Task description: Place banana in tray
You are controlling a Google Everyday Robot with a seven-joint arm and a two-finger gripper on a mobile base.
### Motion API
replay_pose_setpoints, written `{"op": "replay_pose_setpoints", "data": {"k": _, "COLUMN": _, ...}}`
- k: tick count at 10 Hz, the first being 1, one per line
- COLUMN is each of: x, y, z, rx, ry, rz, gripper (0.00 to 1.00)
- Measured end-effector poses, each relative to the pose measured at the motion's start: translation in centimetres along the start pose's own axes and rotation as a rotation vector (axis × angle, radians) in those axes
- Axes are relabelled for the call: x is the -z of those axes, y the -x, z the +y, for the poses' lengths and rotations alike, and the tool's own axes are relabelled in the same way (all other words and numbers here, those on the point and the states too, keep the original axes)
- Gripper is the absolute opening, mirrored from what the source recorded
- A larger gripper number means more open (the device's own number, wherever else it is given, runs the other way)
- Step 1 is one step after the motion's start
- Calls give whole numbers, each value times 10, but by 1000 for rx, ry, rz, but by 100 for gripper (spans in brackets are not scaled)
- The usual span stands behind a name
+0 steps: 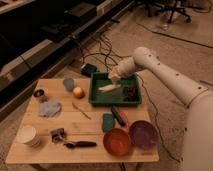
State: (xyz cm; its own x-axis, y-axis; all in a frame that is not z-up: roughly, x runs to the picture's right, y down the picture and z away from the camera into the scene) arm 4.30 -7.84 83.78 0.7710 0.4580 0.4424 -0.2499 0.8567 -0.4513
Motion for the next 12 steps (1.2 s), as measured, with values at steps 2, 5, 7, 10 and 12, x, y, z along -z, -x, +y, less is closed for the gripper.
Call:
{"op": "replay_pose_setpoints", "data": {"k": 2, "x": -1, "y": 0, "z": 0, "rx": 0, "ry": 1, "rz": 0, "gripper": 50}}
{"op": "replay_pose_setpoints", "data": {"k": 5, "x": 0, "y": 0, "z": 0, "rx": 0, "ry": 0, "rz": 0, "gripper": 77}}
{"op": "replay_pose_setpoints", "data": {"k": 7, "x": 0, "y": 0, "z": 0, "rx": 0, "ry": 0, "rz": 0, "gripper": 80}}
{"op": "replay_pose_setpoints", "data": {"k": 10, "x": 0, "y": 0, "z": 0, "rx": 0, "ry": 0, "rz": 0, "gripper": 80}}
{"op": "replay_pose_setpoints", "data": {"k": 12, "x": 0, "y": 0, "z": 0, "rx": 0, "ry": 0, "rz": 0, "gripper": 80}}
